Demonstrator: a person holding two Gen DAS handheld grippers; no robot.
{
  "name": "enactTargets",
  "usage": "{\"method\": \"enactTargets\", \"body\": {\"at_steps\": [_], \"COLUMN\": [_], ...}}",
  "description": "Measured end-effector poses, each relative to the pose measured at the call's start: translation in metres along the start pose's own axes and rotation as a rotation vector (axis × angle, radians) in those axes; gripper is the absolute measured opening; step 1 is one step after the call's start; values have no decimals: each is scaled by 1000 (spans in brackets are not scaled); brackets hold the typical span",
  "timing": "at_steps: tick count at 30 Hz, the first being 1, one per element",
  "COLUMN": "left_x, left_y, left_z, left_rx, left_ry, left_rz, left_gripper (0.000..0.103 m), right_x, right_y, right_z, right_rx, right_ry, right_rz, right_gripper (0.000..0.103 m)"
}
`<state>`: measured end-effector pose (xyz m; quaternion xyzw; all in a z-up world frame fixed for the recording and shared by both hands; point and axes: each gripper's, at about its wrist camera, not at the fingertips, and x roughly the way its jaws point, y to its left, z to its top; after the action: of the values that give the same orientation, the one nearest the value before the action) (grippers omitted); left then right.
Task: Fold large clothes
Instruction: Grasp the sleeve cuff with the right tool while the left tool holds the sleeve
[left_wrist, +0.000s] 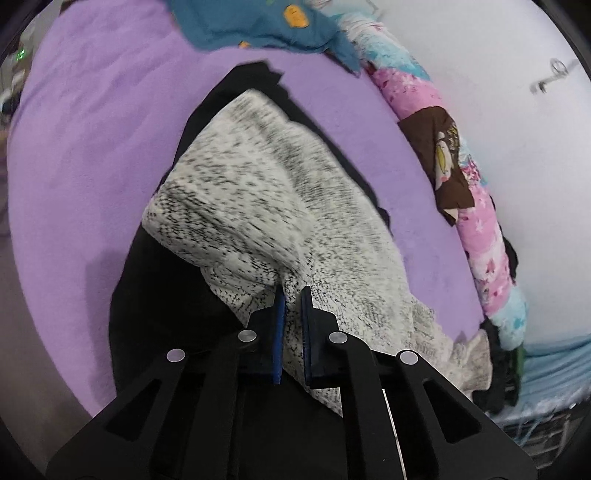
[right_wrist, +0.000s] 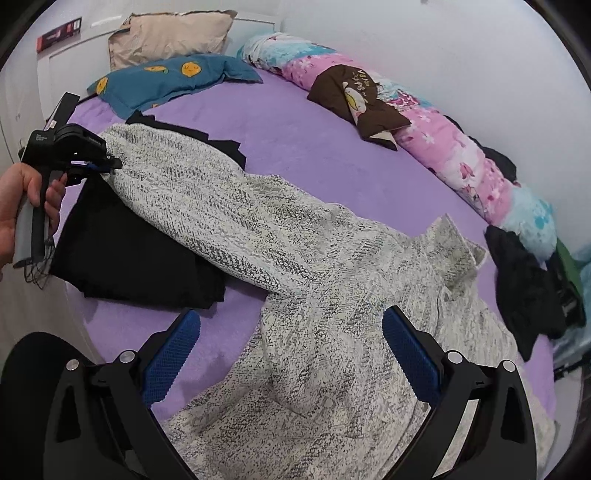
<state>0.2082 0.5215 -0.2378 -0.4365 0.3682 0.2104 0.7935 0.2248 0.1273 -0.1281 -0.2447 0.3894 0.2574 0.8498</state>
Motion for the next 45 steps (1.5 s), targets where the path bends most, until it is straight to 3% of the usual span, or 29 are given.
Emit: {"method": "enactTargets", "body": {"at_steps": [4,7,12,17,21,27,30,33,39,45], "left_x": [-26,-44,-73,-97,-112,-120,-121,-120,-121,-121], "left_y": [-26,-52,-93,-138,-177,-236,-263,-291,-325,-342], "left_z": [-5,-12,-29,-57,-89,-139,-163,-189,-231,-261], "left_rx": [100,172,275,415,527,695,792,893,1022,1086], "left_ry": [-51,-86,-144,-200,-256,-329,-374,-421,-464,-466], "left_rz": [29,45,50,67,83,113,145,178,162,145], "left_gripper": [6,6,6,6,6,6,6,6,6,6], "right_x": [-13,-28,-39,-66,-88,-130,-143,-144,-112,-77], "right_y": [-14,-32,-75,-113,-138,-141,-117,-89,-16,15], "right_z": [0,2,12,46,83,174,223,249,254,238], "right_rx": [49,140,317,347,378,234,80,-7,-182,-262], "right_ry": [-41,-86,-61,-101,-81,-28,95,192,359,500], "right_rz": [-31,11,120,207,285,323,310,332,267,137], "right_gripper": [97,97,97,97,97,97,97,97,97,97]}}
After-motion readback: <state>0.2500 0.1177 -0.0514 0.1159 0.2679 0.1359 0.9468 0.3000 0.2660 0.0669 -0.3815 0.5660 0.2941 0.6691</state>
